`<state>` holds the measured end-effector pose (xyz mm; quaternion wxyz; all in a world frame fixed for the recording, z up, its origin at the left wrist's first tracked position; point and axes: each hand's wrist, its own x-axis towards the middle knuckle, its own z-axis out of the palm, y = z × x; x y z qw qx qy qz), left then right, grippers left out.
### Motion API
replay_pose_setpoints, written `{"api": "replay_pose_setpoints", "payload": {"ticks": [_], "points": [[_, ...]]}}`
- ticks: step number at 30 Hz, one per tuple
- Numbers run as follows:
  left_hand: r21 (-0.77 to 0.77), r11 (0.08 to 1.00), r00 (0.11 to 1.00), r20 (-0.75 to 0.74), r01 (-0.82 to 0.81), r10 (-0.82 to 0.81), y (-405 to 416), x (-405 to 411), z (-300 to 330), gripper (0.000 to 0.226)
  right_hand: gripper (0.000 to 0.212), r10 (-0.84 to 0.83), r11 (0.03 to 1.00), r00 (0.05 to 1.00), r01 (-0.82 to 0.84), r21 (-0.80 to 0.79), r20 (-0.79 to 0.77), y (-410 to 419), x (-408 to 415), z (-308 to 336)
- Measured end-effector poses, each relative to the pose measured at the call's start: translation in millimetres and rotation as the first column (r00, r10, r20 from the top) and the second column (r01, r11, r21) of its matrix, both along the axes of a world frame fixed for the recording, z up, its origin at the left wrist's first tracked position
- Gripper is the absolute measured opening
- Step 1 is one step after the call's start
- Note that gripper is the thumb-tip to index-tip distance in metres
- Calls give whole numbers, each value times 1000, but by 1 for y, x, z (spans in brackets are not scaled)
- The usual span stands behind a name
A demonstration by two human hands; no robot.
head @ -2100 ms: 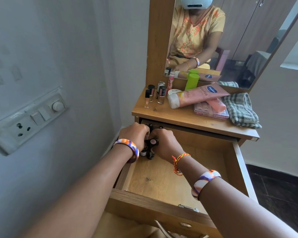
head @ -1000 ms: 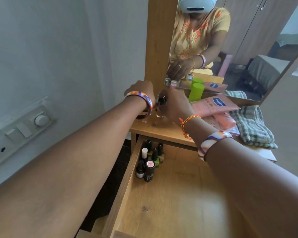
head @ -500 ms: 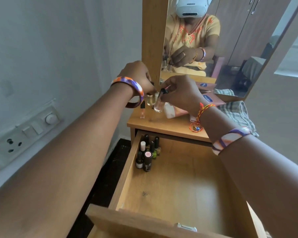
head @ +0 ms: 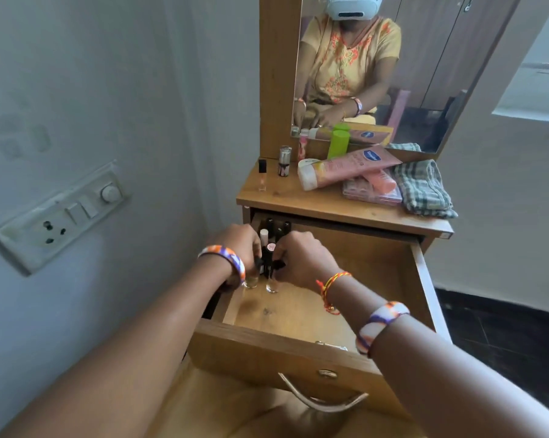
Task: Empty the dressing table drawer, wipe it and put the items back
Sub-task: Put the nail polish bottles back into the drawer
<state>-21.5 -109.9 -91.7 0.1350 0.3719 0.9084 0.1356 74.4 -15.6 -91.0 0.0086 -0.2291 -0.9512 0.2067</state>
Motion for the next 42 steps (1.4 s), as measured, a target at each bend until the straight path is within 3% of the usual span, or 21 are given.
{"api": "replay_pose_setpoints", "payload": {"ticks": [5, 11, 16, 19, 23, 26, 29, 31, 33, 35, 38, 42], "points": [[23, 1000, 993, -116, 14, -12, -4, 5, -12, 29, 27, 37, 998, 998, -34, 53, -54, -10, -6, -22], [-91, 992, 953, -286, 82, -105, -5, 12, -15, 22, 28, 78, 995, 995, -74, 62, -67, -14, -12, -35], [-156, 983, 945, -296, 96, -139, -2, 13, -14, 23, 32, 72, 997, 996, -71, 24, -51, -12, -14, -36], [-211, 966, 960, -201, 149, -193, 0, 7, -5, 25, 33, 97, 995, 995, -98, -15, -16, -8, -15, -26], [-41, 985, 986, -7, 166, -167, 11, -17, 24, 26, 32, 105, 992, 994, -106, -66, -20, 8, -18, 12], [192, 978, 995, -78, 77, -63, 22, -37, 52, 23, 20, 22, 992, 992, -36, -119, -121, 28, -29, 43], [363, 932, 980, -179, -15, 86, 38, -54, 72, 34, 21, -66, 997, 953, 72, 8, -296, 54, -54, 58], [366, 930, 969, -216, -33, 120, 52, -67, 79, 44, 30, -90, 990, 907, 126, 61, -412, 66, -75, 67], [280, 960, 970, -227, -27, 93, 65, -76, 80, 52, 44, -63, 987, 906, 119, 109, -419, 77, -96, 68], [199, 980, 976, -208, -17, 59, 77, -82, 77, 55, 49, -70, 986, 951, 111, 124, -300, 93, -101, 60], [179, 984, 979, -203, 8, 29, 89, -89, 68, 45, 37, -38, 990, 999, 40, 133, -14, 104, -106, 44], [250, 968, 981, -185, 0, 48, 92, -93, 62, 28, 42, -10, 987, 985, 38, 155, -174, 96, -130, 61]]}}
